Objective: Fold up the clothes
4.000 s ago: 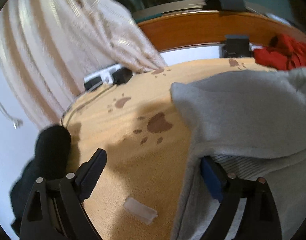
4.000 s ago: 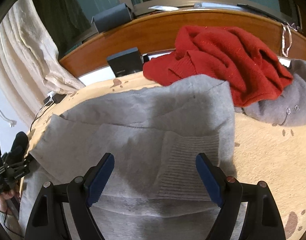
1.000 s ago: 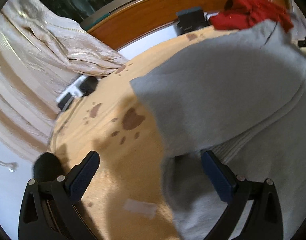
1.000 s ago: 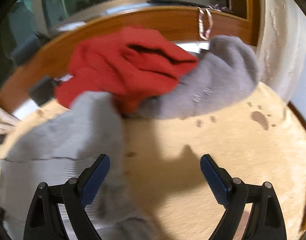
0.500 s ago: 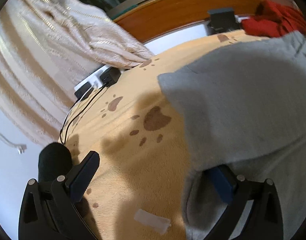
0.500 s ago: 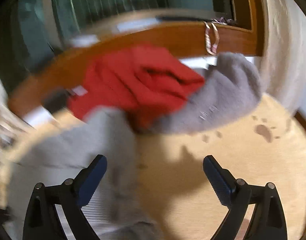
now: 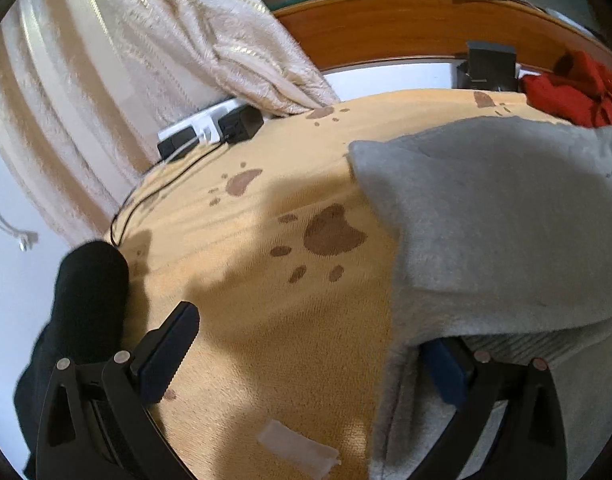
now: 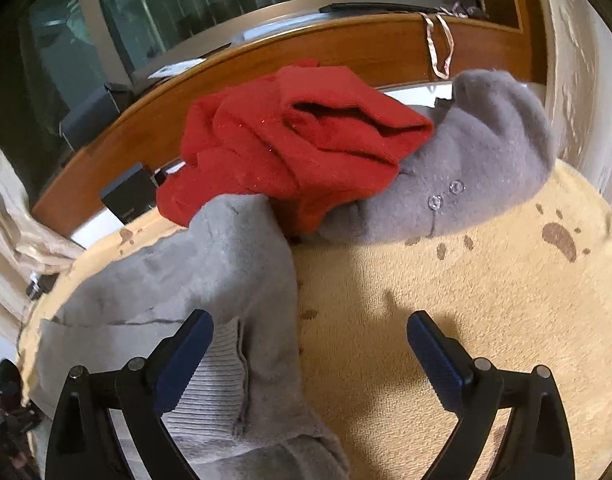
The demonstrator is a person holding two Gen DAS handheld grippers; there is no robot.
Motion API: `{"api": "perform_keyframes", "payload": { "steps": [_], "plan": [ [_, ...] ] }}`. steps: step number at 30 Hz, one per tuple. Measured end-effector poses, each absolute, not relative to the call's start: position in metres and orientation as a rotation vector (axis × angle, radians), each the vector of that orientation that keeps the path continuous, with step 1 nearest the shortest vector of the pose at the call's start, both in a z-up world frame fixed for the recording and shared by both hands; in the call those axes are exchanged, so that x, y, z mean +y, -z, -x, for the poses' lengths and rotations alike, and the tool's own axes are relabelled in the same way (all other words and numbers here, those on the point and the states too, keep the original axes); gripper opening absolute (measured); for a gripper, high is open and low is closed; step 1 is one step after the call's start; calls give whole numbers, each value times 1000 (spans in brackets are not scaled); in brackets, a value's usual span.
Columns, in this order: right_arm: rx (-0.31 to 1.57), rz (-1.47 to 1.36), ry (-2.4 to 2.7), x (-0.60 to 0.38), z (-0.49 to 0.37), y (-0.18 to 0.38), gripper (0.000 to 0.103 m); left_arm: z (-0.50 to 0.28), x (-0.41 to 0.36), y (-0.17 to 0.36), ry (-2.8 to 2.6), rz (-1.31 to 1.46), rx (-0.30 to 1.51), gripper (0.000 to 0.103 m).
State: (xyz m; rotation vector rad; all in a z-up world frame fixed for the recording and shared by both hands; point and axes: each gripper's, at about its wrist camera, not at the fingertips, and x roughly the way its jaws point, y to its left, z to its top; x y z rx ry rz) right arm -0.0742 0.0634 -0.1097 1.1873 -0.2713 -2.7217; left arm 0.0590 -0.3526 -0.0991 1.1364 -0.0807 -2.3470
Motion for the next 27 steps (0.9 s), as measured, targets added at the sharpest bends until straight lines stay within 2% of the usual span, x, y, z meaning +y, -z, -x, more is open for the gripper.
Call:
{"api": "perform_keyframes", "payload": {
  "steps": [3, 9, 14, 17, 21, 24, 27],
  "plan": [
    [-180, -1186, 2724, 54, 74, 111, 99, -62, -361, 100, 2358, -1145, 2, 103],
    [9, -1196, 2706, 33, 74, 117, 99, -73, -389, 104, 2403, -1164, 324, 103],
    [141, -1282, 2658, 18, 80, 130, 99, -73, -383, 104, 2399, -1186, 241, 103],
    [132, -1295, 2650, 21, 81, 131, 102, -73, -370, 99, 2392, -1186, 52, 103],
    [129, -1301, 2655, 23, 80, 131, 102, -72, -363, 100, 2369, -1202, -72, 103],
    [140, -1231, 2710, 21, 72, 123, 102, -74, -362, 98, 2372, -1213, -115, 103],
    [60, -1091, 2692, 16, 59, 107, 102, -77, -361, 95, 2384, -1212, -108, 103]
  ]
}}
